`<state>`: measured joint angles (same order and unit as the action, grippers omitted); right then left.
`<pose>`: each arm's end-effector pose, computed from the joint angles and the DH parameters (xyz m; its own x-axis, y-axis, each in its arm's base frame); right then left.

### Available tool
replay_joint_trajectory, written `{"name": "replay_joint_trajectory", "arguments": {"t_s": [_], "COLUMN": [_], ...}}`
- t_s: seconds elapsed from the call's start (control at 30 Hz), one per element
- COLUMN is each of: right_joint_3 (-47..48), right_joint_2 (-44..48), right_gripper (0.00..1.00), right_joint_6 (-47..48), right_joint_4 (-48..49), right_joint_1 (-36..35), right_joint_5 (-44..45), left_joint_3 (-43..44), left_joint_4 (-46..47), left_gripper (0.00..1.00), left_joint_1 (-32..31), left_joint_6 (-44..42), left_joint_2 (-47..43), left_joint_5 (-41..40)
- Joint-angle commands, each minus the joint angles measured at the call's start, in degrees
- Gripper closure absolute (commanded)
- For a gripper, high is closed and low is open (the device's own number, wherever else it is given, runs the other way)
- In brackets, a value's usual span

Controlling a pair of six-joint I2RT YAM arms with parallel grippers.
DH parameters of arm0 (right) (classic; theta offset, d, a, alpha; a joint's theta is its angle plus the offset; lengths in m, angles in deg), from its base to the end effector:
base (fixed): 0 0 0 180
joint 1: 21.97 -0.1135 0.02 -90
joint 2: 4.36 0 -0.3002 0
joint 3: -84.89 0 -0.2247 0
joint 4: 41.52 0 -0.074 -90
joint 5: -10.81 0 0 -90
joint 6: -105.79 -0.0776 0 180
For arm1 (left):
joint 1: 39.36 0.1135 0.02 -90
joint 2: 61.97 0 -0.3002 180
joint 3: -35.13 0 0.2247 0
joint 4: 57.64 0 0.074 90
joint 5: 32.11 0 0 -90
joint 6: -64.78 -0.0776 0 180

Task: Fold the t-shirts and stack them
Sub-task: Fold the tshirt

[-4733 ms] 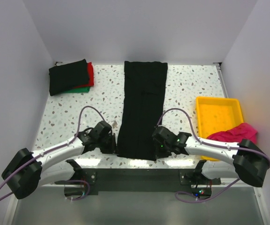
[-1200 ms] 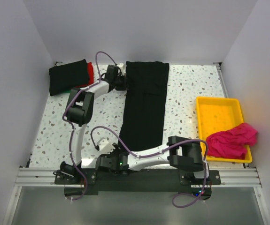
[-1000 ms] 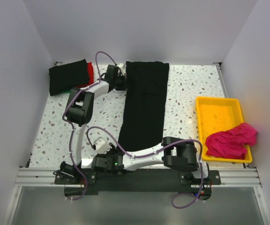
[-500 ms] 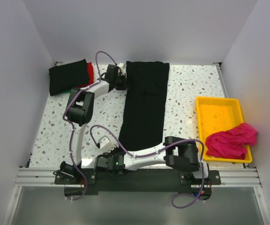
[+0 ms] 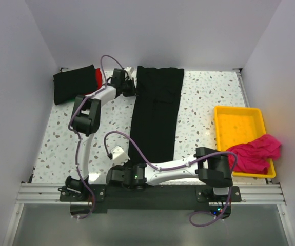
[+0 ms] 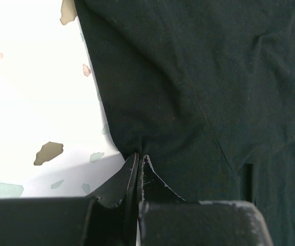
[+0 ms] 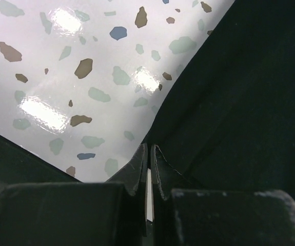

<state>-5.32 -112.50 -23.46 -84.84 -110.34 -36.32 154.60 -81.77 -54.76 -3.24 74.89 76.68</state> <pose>0.0638 0.3872 0.2128 -0.4771 -0.4640 -0.7464 -0.5444 0.8228 -0.1635 0.5370 -0.1738 0.1539 -0.7737 -0.1544 -0.6144 0.2095 0.8529 -0.4782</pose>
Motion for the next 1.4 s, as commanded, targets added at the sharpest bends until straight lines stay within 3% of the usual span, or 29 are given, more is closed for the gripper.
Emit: {"name": "replay_joint_trajectory", "arguments": {"t_s": [0.0, 0.1, 0.13, 0.17, 0.2, 0.33, 0.5, 0.7, 0.83, 1.0, 1.23, 1.37], "right_joint_3": [0.23, 0.93, 1.54, 1.89, 1.90, -0.29, -3.19, -16.10, -27.18, -35.09, -38.62, -36.69], "right_joint_2": [0.91, 0.30, -0.05, 0.03, 0.03, 6.42, 16.36, 33.23, 42.64, 52.92, 53.92, 51.28], "right_gripper": [1.00, 0.97, 0.91, 0.73, 0.68, 0.50, 0.50, 0.50, 0.51, 0.48, 0.48, 0.48], "right_joint_6": [-2.24, -0.31, 0.30, 0.57, 0.57, -1.09, -5.83, -14.18, -17.79, -19.90, -19.73, -18.33], "right_joint_4": [1.90, 4.19, 4.19, 3.93, 4.10, 3.41, -6.25, -11.45, -11.02, -10.75, -6.37, -1.97], "right_joint_1": [-0.92, -0.83, -0.92, -0.92, -0.92, 0.22, 2.33, 6.10, 10.15, 14.55, 16.92, 17.01], "right_joint_5": [-0.51, -2.43, -2.79, -3.40, -3.41, -4.46, -3.50, -7.44, -12.80, -17.02, -23.00, -23.80], "left_joint_3": [2.10, 1.75, 1.75, 1.49, 1.31, -0.18, -1.33, -6.41, -14.40, -33.81, -60.35, -66.44], "left_joint_4": [1.09, 1.17, 1.17, 1.09, 1.17, 1.70, 1.79, 1.09, -2.59, -6.13, -6.30, -8.49], "left_gripper": [1.00, 1.00, 1.00, 1.00, 1.00, 0.78, 0.60, 0.47, 0.46, 0.47, 0.52, 0.61], "left_joint_1": [0.99, 1.07, 1.07, 1.07, 1.07, 1.16, 1.25, 1.34, 1.16, -0.50, -10.43, -11.85], "left_joint_6": [0.08, -0.18, -0.18, -0.35, -0.36, -0.53, -0.18, 2.27, 9.20, 17.99, 22.57, 23.72], "left_joint_2": [0.52, 0.60, 0.60, 0.60, 0.34, -1.67, -5.01, -13.18, -21.51, -34.70, -59.21, -66.53], "left_joint_5": [-0.59, -0.33, -0.16, -0.24, -0.24, -1.03, -1.47, -5.16, -9.63, -18.42, -27.31, -27.40]}}
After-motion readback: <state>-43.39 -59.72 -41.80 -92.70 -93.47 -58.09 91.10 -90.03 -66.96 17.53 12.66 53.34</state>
